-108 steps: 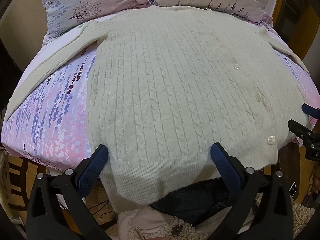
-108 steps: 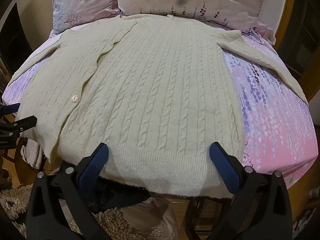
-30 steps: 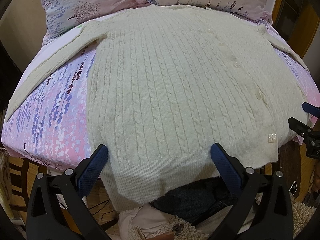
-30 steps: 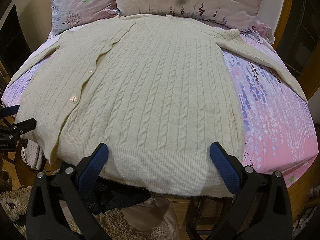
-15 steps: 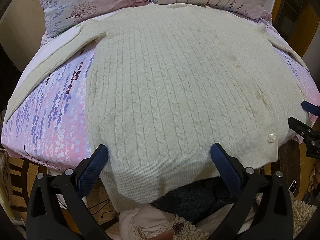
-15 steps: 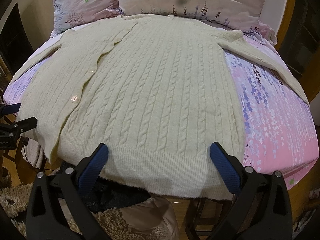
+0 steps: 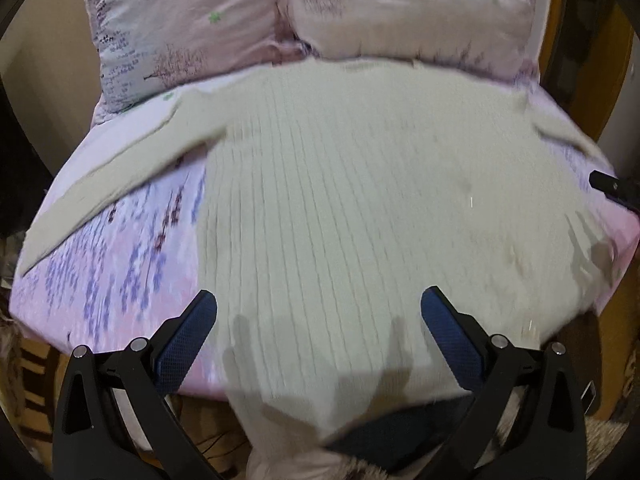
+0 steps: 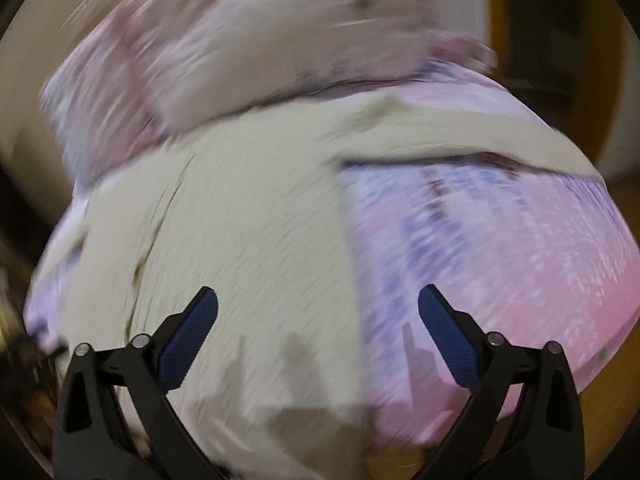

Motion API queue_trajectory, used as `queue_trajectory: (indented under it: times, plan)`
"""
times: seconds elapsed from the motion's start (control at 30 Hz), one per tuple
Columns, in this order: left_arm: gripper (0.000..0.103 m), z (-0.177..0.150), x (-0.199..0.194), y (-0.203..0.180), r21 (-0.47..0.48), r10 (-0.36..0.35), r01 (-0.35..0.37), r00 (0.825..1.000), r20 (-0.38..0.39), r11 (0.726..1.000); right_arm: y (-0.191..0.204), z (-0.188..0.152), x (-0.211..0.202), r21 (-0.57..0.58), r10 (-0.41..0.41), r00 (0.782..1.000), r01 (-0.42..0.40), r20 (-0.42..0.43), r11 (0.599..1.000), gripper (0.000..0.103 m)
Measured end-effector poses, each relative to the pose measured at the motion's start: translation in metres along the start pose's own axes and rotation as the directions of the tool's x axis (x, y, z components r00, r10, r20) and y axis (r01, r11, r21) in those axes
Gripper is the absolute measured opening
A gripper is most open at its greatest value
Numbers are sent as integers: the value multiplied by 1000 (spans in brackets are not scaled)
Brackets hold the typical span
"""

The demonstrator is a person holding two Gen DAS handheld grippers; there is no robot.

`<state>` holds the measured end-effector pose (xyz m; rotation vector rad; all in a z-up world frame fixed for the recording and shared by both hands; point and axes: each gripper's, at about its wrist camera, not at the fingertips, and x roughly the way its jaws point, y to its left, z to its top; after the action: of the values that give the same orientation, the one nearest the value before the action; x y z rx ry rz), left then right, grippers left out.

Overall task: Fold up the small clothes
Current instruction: 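Grasp the cardigan sleeve cuff with the right tool, then fold the held sleeve across the cardigan body with the right tool, then open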

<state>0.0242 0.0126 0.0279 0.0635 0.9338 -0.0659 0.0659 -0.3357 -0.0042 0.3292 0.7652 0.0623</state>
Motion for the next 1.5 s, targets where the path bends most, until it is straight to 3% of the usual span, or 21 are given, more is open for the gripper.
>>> queue_trajectory:
  times: [0.07,0.2,0.33,0.4,0.47,0.57,0.67,0.7,0.77,0.87,0.97,1.03,1.07,1.17,1.27,1.37,1.5]
  plan:
    - [102,10,9,9,-34,-40,41,999,4,999,-27,18,8,121,23,1000,-23,-2,992,81]
    - [102,30,24,21,-81,-85,87,996,26,993,-91,54,30,402,59,998,-61,19,914,67]
    - [102,53,31,23,-59,-22,25,998,61,998,-133,74,54,580,96,994,-104,44,808,62]
    - [102,66,34,24,-29,28,-26,996,89,999,-146,80,63,633,98,994,-109,53,767,60]
    - [102,76,38,28,-28,31,-28,993,112,999,-157,87,71,672,87,994,-108,65,732,56]
    - [102,87,45,41,-73,-27,37,991,128,997,-167,95,76,699,42,995,-93,90,709,52]
    - [102,98,60,51,-114,-77,86,994,82,990,-180,104,78,714,-25,995,-53,98,698,44]
    - [102,100,64,52,-118,-87,94,994,65,989,-183,104,78,714,-43,994,-41,99,698,41]
    - [102,105,73,55,-133,-130,135,990,46,982,-187,106,79,707,-83,992,-6,92,707,25]
    - [102,112,77,58,-155,-175,181,983,51,971,-183,115,83,661,-150,987,76,56,746,8]
    - [102,121,78,64,-174,-215,227,973,86,958,-167,127,73,591,-203,975,109,94,799,5]
    - [102,126,78,69,-196,-274,291,955,110,936,-140,142,59,505,-233,960,125,157,854,5]
    - [102,129,79,73,-216,-306,325,945,117,921,-124,150,53,460,-219,957,110,191,881,5]
    - [102,135,84,78,-258,-334,352,936,111,900,-65,163,41,297,-127,957,45,260,954,5]
    - [102,138,86,81,-278,-354,377,926,131,883,-1,162,42,131,4,966,-39,260,991,5]
    - [102,141,85,82,-279,-372,410,911,179,869,79,147,70,-62,163,975,-156,148,986,5]
    - [102,143,82,77,-251,-368,414,905,212,875,141,115,127,-165,225,973,-232,-60,959,5]
